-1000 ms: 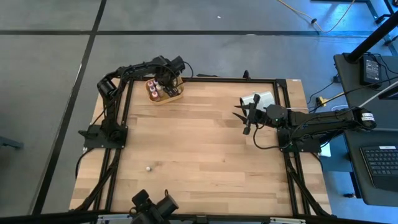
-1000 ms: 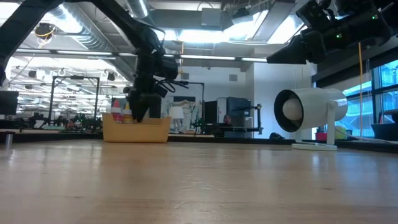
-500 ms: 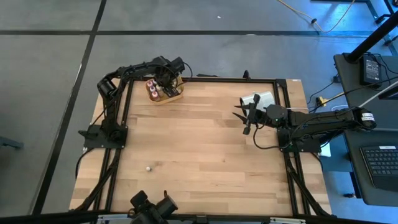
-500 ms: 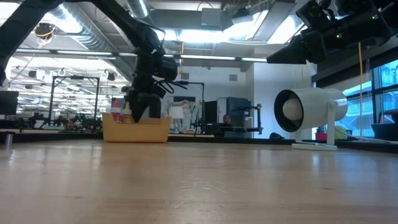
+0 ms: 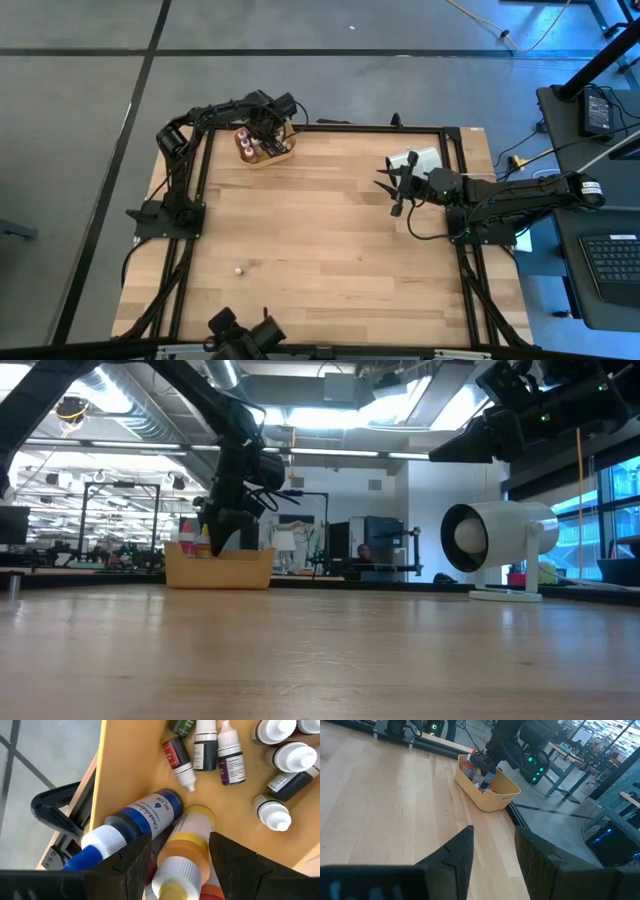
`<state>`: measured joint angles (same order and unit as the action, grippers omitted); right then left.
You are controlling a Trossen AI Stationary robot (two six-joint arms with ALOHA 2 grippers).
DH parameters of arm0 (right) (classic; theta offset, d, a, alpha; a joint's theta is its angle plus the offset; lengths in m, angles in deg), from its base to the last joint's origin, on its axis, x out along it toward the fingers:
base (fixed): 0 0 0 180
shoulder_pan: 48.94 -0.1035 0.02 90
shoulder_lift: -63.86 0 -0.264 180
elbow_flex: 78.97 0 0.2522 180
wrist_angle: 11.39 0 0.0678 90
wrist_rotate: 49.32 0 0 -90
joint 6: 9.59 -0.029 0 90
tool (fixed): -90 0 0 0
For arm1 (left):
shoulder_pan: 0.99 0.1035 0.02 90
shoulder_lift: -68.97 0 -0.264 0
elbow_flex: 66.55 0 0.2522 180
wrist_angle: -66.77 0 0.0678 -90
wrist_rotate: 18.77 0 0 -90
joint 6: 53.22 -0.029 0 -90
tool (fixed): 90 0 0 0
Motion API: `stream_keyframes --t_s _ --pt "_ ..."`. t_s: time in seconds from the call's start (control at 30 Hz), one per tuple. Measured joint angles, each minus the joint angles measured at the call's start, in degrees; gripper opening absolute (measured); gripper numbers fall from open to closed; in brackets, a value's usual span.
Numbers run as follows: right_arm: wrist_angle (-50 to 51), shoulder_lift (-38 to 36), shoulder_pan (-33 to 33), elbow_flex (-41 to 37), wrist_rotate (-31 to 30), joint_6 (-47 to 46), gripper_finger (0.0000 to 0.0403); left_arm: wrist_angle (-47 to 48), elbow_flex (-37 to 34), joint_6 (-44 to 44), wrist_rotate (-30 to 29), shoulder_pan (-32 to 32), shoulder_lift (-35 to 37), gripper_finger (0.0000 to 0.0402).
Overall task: Pick & Place food coloring
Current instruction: Adjust the large blue food coloring bottle on the yellow bin, then put the small black food coloring bottle into the yellow bin
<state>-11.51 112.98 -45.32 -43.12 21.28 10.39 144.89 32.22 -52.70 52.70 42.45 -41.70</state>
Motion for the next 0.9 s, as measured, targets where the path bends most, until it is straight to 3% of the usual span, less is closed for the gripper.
stream_keyframes --t_s 0.37,0.57,0.77,0.9 --pt "0.0 0.0 0.0 0.0 0.0 0.0 0.0145 1.6 0.8 -0.4 0.4 -1.8 0.2 0.0194" --pt "0.0 0.0 0.0 0.0 0.0 0.0 0.0145 6.3 5.8 0.8 0.1 -3.3 0.3 0.0196" --pt "0.0 0.0 0.0 0.0 0.0 0.0 0.0145 11.3 12.9 1.9 -4.5 -5.6 0.4 0.0195" --pt "0.9 0.0 0.0 0.0 0.0 0.0 0.0145 10.3 14.4 -0.9 -2.8 -9.4 3.0 0.0196"
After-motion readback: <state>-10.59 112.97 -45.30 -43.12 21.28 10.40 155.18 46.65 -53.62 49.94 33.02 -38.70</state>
